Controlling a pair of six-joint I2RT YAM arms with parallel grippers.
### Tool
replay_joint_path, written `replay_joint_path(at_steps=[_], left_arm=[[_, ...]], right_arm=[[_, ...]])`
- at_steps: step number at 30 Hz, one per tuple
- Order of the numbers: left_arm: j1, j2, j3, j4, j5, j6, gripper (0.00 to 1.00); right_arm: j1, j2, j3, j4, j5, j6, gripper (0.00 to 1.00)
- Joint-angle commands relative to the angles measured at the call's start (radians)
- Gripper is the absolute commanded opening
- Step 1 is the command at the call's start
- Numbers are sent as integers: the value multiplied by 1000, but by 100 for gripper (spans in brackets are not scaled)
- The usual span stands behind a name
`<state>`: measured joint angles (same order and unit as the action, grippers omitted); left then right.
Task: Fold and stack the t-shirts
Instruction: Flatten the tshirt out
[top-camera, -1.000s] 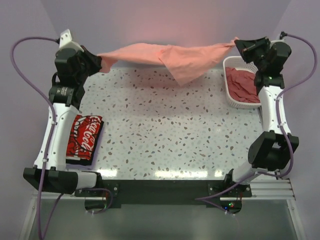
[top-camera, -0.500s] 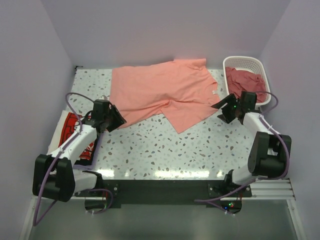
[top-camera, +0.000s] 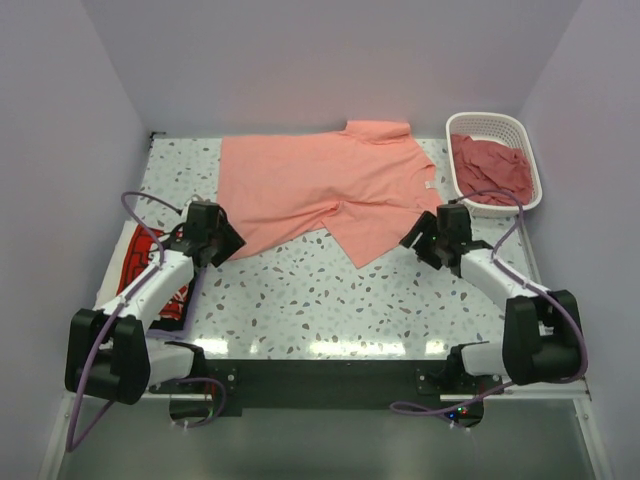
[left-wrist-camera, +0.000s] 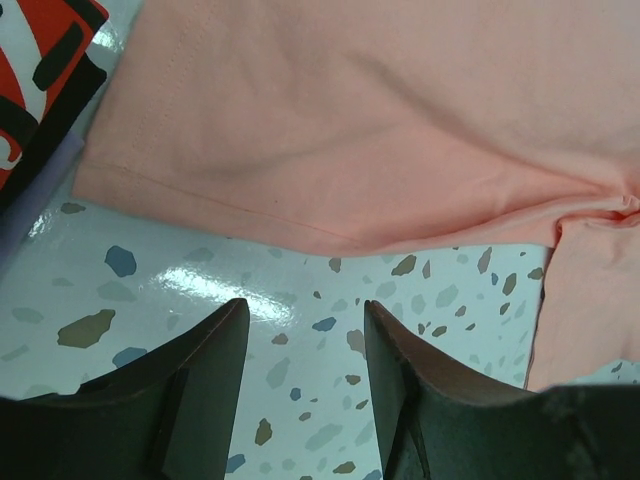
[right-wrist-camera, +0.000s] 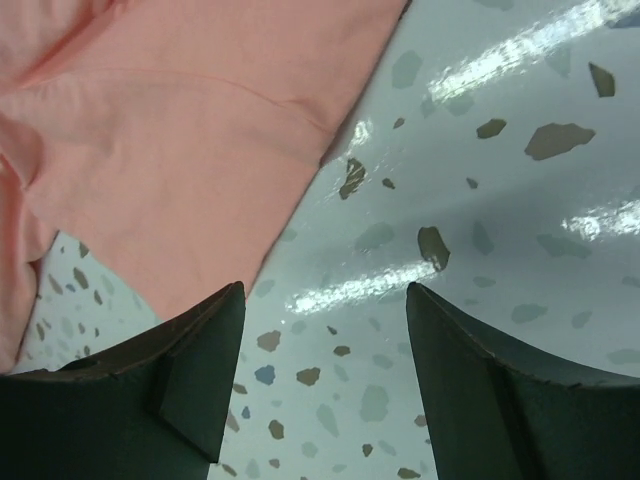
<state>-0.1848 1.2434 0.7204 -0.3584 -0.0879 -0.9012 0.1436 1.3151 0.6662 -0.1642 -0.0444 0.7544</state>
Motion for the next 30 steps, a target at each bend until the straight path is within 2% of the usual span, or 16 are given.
replay_joint_path(at_steps=[1,8,19,21,22,23,25,27,30], left_arm=[[-2,-27,2,1,-24,-22,54],[-2,-110,-16,-24,-16,-2,55],[-2,-186,-72,-42,-6,5,54],[-2,-193,-72,-50,-6,7,54],[-4,-196,-75,-51,-9,7,54],[-2,-197,-76,-53,-10,7,54],[-2,-200,-78,-59,-12,4,54],[-2,-199,-85,-57,-9,2,53],[-2,-199,-102,-56,-12,-1,51]], right_arm=[[1,71,65,31,170,-38,68],[2,223,145,100,175,8,53],[2,345,150,238,136,79,40],[2,349,145,255,138,83,32],[1,349,144,258,141,83,22],[2,348,141,259,143,83,17],[2,331,136,240,140,82,6],[1,296,154,146,152,59,0],[-18,222,182,-23,193,-6,0]])
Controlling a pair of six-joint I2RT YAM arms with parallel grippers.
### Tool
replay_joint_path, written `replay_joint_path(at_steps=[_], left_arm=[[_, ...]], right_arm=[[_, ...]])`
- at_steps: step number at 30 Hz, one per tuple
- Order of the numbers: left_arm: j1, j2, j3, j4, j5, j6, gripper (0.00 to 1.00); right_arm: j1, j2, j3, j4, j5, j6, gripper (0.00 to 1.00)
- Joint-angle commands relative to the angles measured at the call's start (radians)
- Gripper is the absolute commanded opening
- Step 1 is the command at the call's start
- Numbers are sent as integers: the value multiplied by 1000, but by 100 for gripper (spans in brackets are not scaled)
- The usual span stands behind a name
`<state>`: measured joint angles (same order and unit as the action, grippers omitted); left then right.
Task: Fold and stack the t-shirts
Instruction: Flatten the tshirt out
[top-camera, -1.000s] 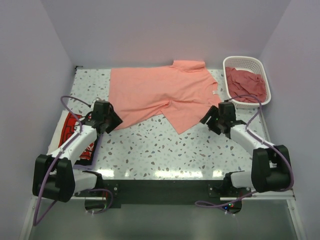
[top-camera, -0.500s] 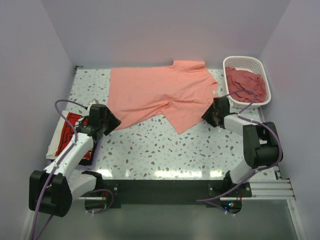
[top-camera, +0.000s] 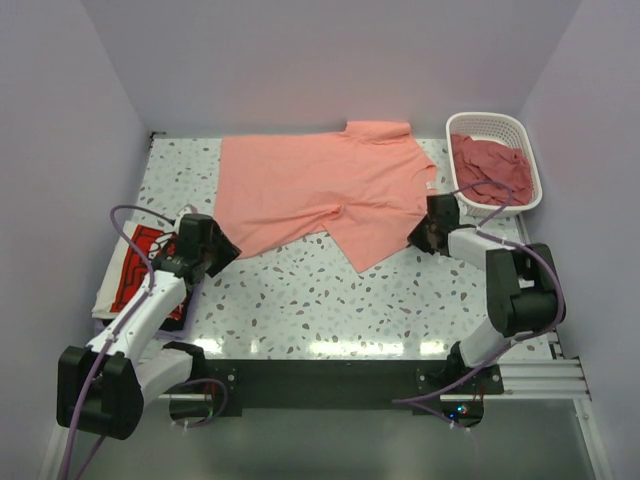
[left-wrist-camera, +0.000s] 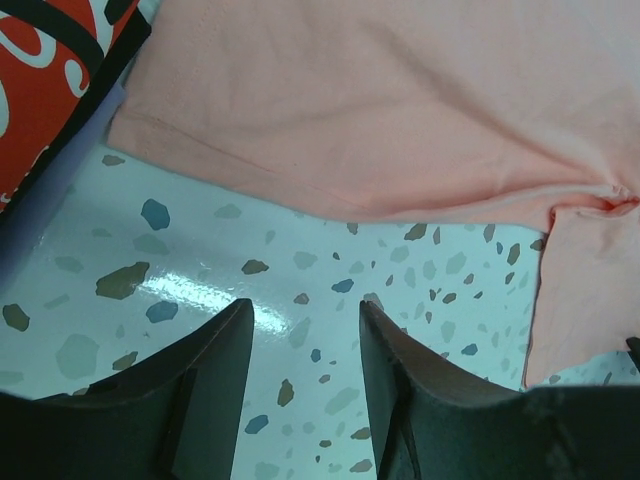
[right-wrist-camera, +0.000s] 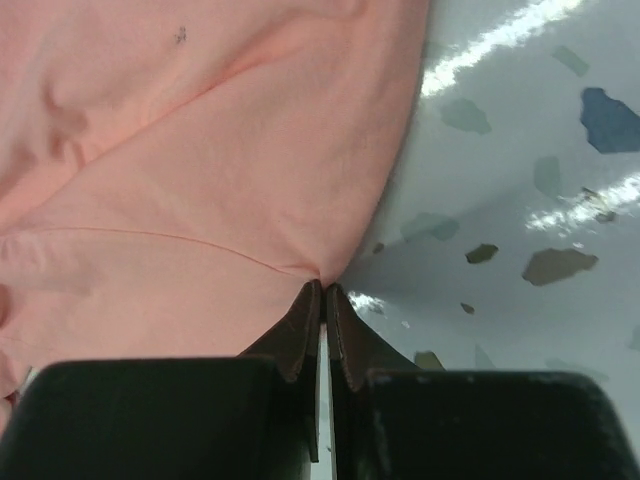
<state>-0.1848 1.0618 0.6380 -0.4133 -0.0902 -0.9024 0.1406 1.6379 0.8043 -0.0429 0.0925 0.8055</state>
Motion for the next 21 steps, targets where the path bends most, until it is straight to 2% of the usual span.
replay_joint_path(at_steps=[1,8,12,13,19,21], left_arm=[[-4,-14,-26,1,-9,-1,51],[-2,12,-75,13,-9,-9,51],[-4,30,-98,36,-10,-24,52],[-2,41,-100,39,-8,-27,53],[-2,90,-103,48,-36,-56,56],[-4,108,-104,54,-46,-73,55]], right_arm=[[-27,-127,36,-162,52,-71,0],[-246,-349,-56,-285,-45,-201,0],[-249,-403,-77,-293,-130,-226,22],[-251,-411,-86,-287,-151,-227,32],[-242,-472,-117,-327,-203,-249,50],[-240,-496,-119,-357,-203,-253,50]])
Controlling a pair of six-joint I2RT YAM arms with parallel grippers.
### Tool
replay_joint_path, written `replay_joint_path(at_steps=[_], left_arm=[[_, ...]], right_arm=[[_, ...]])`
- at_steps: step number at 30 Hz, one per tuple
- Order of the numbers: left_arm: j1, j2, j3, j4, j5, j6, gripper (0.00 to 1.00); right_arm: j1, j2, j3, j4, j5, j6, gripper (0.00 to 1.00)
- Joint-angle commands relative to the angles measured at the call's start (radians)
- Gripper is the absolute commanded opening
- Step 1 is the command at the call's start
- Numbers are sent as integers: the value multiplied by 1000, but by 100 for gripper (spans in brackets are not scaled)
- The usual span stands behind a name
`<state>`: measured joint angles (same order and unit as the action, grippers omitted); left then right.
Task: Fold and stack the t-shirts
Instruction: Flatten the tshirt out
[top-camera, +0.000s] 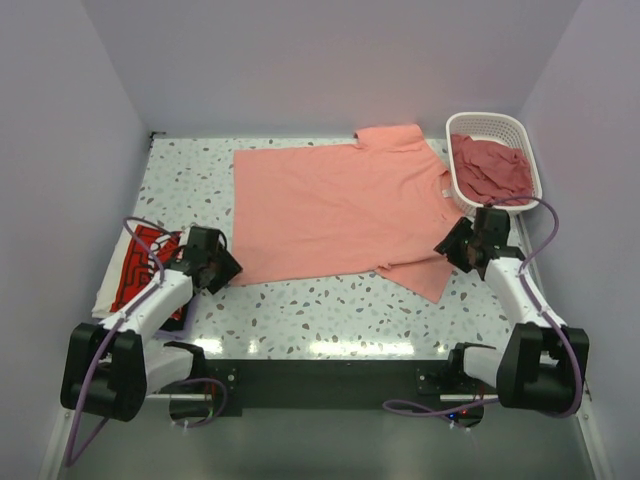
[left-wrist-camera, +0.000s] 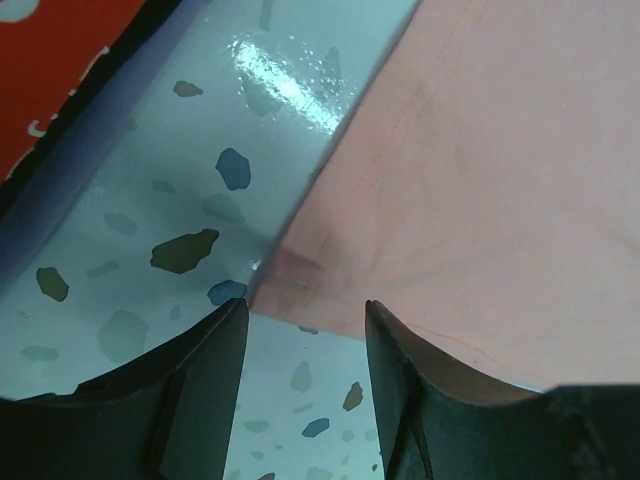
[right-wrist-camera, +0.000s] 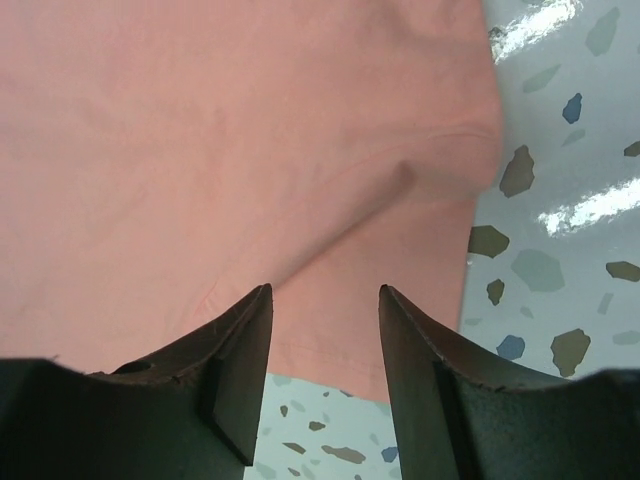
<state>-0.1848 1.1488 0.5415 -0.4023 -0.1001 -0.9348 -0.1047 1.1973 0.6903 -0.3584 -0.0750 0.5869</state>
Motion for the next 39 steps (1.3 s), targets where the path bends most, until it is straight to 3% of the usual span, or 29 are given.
replay_joint_path(at_steps=[1,13,18,20,21,24,39], left_arm=[[-10,35,-12,46,-47,-45,55],[-58,83,-35,60,-99,-114,50],[-58,120,-38,94,-108,-117,38],[-58,121,-41,105,-115,-121,26],[-58,115,-38,103,-125,-127,11],[-58,94,-19,76,-159,-125,0],[5,23,2,48,-170,-59,0]], right_arm=[[7,-64,-2,-54,-37,-36,51],[8,-128,-28,-180,6,23,51],[8,-151,-57,-218,9,47,51],[10,-151,-75,-231,6,53,51],[8,-151,-78,-238,7,56,50],[10,-151,-94,-269,47,77,50],[49,-147,-216,-206,44,120,50]])
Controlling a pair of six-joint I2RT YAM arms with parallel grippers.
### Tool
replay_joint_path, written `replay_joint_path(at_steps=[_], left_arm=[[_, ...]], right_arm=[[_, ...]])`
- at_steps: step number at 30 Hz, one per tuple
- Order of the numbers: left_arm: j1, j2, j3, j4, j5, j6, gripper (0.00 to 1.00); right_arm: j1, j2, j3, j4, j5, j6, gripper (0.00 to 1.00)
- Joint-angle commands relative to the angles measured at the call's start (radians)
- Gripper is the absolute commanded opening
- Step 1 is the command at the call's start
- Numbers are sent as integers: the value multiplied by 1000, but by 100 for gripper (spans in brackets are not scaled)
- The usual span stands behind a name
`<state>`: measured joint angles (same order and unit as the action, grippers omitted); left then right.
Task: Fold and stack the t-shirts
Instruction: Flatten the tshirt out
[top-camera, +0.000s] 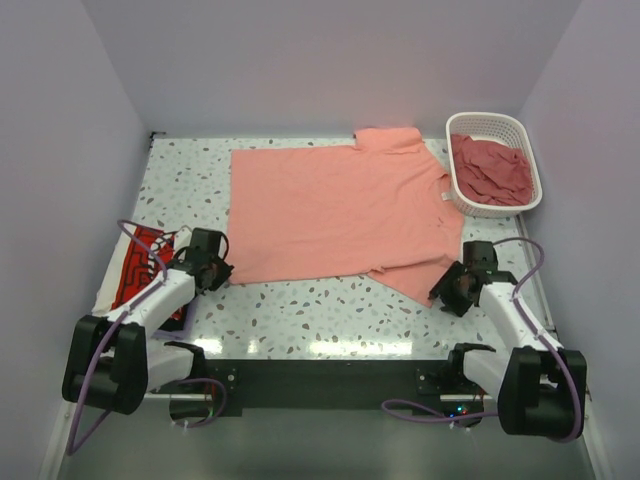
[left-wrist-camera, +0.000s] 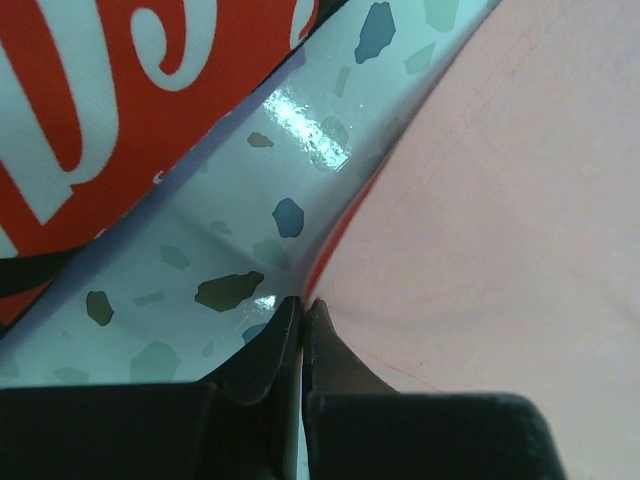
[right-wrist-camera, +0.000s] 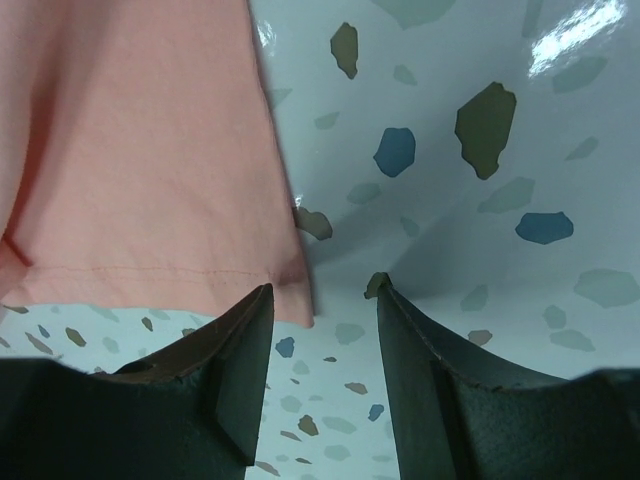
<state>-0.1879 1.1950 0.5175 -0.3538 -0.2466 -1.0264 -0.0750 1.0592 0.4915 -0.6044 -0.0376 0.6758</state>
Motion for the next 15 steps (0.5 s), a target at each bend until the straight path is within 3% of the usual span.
replay_joint_path(at_steps=[1,7,10,15], left_arm=[[10,-23,27,1,-23,34,0],[8,-21,29,6,-23,43,0],[8,-17,30,3,-29,55,0],[8,11,50,-17,-60,95,0]], right_arm=[[27,-4,-22,48,7,37,49],[130,33,-45,90,34,91,47],[155,42,-62,104,35,110,39],[156,26,-67,80,42,90,7]])
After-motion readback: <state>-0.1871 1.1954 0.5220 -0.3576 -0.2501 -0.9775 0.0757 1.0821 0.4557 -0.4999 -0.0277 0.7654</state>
